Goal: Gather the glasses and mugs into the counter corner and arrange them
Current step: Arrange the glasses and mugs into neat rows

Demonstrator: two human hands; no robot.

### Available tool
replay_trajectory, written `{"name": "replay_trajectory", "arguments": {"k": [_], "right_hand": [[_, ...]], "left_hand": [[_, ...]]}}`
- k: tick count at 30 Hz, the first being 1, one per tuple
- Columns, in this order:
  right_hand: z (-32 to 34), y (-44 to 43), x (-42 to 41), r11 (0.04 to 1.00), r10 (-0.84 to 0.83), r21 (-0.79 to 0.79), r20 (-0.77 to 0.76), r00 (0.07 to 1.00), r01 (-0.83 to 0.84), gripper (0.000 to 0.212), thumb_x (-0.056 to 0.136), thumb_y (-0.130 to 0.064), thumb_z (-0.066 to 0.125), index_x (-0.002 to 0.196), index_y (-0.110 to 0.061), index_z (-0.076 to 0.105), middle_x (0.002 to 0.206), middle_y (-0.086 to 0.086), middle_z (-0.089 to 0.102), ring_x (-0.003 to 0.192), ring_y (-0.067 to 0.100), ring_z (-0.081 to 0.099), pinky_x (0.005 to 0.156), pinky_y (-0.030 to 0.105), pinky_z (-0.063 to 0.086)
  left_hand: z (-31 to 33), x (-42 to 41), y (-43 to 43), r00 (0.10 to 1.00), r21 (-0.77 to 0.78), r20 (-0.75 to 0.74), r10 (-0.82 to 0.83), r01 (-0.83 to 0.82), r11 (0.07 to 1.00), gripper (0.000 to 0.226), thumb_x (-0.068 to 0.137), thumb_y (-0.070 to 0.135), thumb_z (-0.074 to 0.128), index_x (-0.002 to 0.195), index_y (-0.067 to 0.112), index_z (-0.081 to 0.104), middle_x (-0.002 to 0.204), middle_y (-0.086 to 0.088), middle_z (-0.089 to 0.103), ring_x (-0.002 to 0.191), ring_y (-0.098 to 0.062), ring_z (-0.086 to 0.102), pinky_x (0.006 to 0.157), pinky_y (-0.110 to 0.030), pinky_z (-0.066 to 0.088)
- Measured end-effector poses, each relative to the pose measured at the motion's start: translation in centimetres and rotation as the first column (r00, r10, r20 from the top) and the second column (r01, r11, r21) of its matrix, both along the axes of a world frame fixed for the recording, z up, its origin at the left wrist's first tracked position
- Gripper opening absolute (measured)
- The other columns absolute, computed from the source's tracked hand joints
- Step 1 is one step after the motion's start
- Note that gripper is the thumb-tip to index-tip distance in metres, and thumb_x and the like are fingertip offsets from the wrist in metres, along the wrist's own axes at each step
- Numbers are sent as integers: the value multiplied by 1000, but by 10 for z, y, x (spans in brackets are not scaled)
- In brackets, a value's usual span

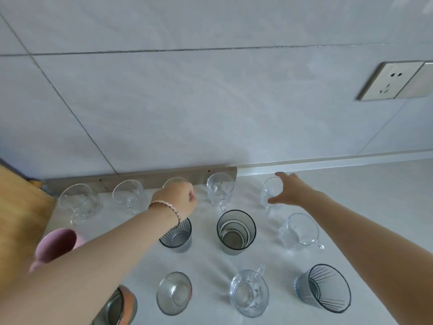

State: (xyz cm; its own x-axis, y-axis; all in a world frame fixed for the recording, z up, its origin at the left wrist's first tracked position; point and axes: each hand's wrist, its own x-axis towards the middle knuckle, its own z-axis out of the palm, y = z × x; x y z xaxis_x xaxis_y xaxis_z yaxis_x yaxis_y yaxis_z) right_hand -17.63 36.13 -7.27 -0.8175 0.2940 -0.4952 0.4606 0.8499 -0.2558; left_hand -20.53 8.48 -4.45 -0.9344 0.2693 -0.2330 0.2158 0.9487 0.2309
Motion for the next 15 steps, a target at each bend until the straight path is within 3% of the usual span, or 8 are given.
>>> {"name": "replay_trajectory", "arguments": {"k": [3, 7, 10, 15], "right_hand": [[-11, 0, -7, 990, 130, 43, 27, 991, -131, 93, 72, -32, 77, 147, -26, 22, 143, 12, 27, 124, 35, 48, 102, 41, 45], [-14, 8, -18, 971, 236, 53, -69, 969, -233, 83, 73, -23, 73, 145, -26, 30, 140, 5, 34, 124, 30, 46, 100, 35, 45], [-16, 8, -25, 941, 339, 25, -109, 934, -338, 85, 71, -23, 75, 144, -28, 32, 142, 1, 35, 126, 26, 44, 101, 35, 44], [-22, -5, -32, 926, 375, 14, -159, 913, -378, 85, 72, -26, 74, 145, -30, 31, 146, -2, 32, 129, 23, 41, 102, 34, 43]], "left_hand": [[2, 15, 5, 992, -15, 54, 117, -116, 993, 21, 88, 21, 44, 92, 22, 64, 99, 0, 68, 97, -24, 63, 81, -32, 50], [-2, 30, -3, 960, -17, 93, 264, -264, 964, 16, 88, 22, 46, 90, 23, 61, 105, -1, 66, 98, -24, 60, 88, -33, 49], [-3, 42, -10, 933, -48, 100, 346, -343, 938, 15, 89, 22, 45, 91, 22, 60, 108, -1, 65, 88, -21, 53, 81, -30, 46], [-3, 54, -22, 907, -86, 113, 406, -398, 913, 23, 90, 21, 44, 105, 18, 61, 114, -1, 64, 87, -17, 51, 76, -27, 42]]}}
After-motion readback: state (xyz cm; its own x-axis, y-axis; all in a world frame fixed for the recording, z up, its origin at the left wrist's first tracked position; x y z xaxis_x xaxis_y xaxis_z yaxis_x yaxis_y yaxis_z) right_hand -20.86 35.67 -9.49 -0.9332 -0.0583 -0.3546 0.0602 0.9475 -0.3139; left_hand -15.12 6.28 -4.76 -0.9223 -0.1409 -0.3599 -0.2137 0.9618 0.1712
